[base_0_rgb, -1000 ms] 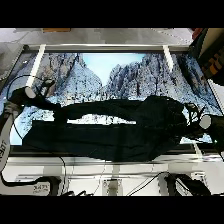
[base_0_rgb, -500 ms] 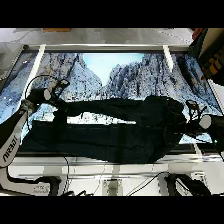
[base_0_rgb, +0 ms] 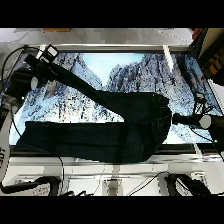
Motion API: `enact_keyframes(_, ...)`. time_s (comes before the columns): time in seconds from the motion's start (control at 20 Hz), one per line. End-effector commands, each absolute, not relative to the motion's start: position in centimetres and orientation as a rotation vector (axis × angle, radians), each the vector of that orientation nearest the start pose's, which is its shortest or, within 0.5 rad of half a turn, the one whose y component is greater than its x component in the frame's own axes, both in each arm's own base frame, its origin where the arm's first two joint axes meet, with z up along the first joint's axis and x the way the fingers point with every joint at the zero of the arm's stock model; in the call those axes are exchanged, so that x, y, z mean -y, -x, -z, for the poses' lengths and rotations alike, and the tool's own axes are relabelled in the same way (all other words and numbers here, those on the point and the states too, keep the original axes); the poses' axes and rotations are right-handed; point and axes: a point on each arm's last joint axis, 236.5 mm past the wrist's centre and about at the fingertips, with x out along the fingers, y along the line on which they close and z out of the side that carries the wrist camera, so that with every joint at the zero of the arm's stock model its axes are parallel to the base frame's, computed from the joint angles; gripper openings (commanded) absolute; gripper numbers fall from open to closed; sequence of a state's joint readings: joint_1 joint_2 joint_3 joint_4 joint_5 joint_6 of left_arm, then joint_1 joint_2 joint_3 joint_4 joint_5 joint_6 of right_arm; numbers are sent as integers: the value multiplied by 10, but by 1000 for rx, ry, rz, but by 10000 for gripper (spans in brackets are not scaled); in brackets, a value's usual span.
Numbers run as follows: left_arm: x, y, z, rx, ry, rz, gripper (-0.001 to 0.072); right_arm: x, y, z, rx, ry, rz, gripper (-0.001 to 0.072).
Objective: Fold the clothes and pants, and hang the long-sleeved shirts on hangers.
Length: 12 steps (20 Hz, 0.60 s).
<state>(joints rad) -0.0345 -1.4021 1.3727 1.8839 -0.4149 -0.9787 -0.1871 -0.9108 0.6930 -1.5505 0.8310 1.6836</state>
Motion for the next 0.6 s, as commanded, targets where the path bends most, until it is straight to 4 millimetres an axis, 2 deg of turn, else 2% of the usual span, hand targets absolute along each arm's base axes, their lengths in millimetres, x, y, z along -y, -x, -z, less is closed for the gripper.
enact_keyframes(0.0,-33,-527,-104,-740,-893,137,30,65,-351,-9,-887,-310,275,624)
enact_keyframes(0.1,-53,-491,-42,-1024,-865,178,30,65,-354,-4,-889,-313,275,624)
enact_keyframes(0.15,-63,-479,-18,-1126,-848,189,53,65,-354,1,-902,-316,276,624)
enact_keyframes(0.2,-73,-467,3,-1217,-829,197,254,64,-354,6,-916,-319,276,624)
enact_keyframes(0.25,-81,-457,17,-1284,-812,202,546,64,-354,10,-927,-322,277,625)
enact_keyframes(0.3,-87,-451,28,-1332,-796,202,698,64,-354,13,-935,-323,277,625)
enact_keyframes(0.45,-99,-450,29,-1345,-816,174,689,64,-355,19,-950,-321,279,625)
enact_keyframes(0.5,-108,-452,25,-1346,-856,153,653,65,-356,21,-950,-320,279,625)
enact_keyframes(0.55,-118,-452,21,-1353,-877,108,462,65,-357,21,-948,-320,279,625)
